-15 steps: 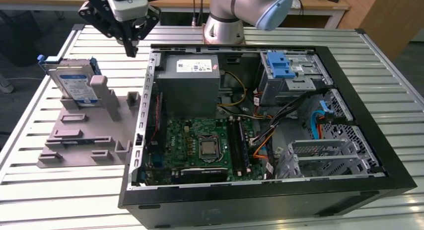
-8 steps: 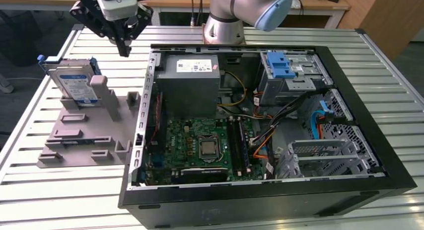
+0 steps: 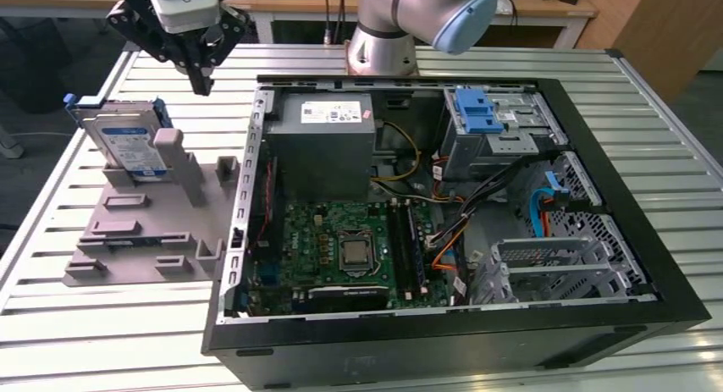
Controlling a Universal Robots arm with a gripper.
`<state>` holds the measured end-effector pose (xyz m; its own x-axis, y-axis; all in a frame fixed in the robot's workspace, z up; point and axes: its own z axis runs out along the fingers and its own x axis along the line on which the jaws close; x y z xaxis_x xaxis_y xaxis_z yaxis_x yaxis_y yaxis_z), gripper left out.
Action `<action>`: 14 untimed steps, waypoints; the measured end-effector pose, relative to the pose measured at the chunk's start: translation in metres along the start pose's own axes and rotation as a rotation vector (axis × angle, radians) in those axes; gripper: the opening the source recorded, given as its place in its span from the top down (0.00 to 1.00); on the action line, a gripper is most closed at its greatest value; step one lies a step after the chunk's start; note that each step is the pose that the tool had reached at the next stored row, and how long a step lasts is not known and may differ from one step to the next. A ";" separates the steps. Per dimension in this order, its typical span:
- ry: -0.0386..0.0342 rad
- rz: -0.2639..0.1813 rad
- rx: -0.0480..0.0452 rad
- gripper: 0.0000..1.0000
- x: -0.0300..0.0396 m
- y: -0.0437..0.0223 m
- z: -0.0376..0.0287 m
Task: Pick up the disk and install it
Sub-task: 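Reach for the disk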
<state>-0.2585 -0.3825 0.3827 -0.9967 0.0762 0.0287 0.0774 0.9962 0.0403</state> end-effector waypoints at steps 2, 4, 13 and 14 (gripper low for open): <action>0.0000 0.000 0.0000 0.89 0.0031 0.0004 0.0001; 0.0000 0.000 0.0000 0.89 0.0062 0.0006 0.0002; -0.0001 0.000 -0.0001 0.89 0.0227 0.0022 0.0010; -0.0002 0.000 -0.0001 0.89 0.0246 0.0024 0.0011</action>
<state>-0.2829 -0.3782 0.3824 -0.9967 0.0761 0.0286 0.0772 0.9962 0.0404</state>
